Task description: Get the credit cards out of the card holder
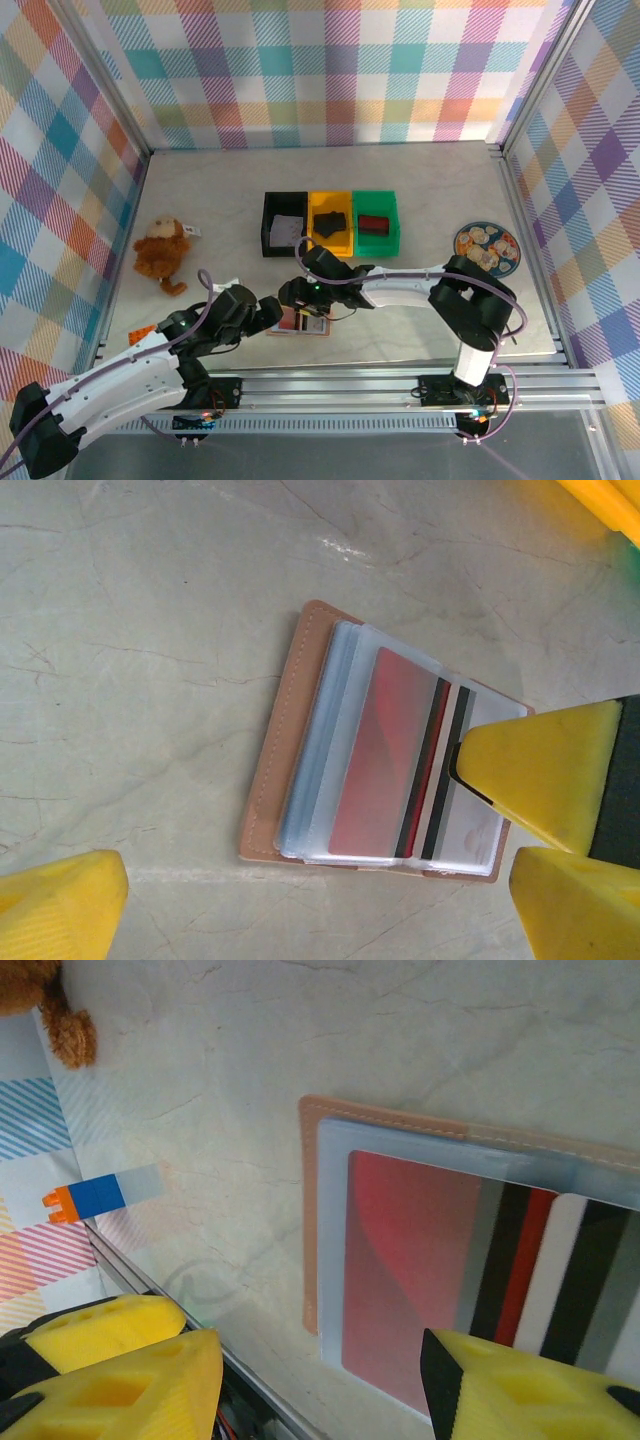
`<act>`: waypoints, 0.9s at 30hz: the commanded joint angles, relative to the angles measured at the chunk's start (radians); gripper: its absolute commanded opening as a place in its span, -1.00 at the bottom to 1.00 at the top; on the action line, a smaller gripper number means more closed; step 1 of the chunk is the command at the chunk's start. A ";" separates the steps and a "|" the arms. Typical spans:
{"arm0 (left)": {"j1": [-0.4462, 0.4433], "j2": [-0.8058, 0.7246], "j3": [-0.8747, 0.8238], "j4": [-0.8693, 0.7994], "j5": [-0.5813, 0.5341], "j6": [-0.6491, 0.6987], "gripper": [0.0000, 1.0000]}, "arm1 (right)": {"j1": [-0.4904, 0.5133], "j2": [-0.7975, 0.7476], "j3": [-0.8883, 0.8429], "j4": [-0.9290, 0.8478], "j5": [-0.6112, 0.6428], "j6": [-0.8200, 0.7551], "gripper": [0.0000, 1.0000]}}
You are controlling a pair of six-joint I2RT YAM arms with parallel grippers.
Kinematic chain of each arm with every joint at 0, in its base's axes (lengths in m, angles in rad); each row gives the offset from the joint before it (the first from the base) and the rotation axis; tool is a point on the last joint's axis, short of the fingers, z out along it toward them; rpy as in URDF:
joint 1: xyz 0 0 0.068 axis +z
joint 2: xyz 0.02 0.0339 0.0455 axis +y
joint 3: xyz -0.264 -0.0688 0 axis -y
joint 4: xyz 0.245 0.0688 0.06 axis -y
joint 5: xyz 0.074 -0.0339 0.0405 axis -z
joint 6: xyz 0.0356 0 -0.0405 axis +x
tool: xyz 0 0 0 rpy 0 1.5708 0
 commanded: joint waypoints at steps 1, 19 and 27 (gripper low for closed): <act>0.008 -0.017 0.019 -0.053 -0.011 0.013 0.96 | 0.010 0.005 0.030 0.031 -0.014 0.012 0.13; 0.010 0.259 0.097 -0.057 0.050 -0.001 0.92 | 0.005 -0.045 -0.018 -0.122 0.051 -0.034 -0.28; 0.010 0.367 0.131 -0.061 0.049 0.019 0.92 | 0.006 -0.011 0.015 -0.188 0.067 -0.037 -0.41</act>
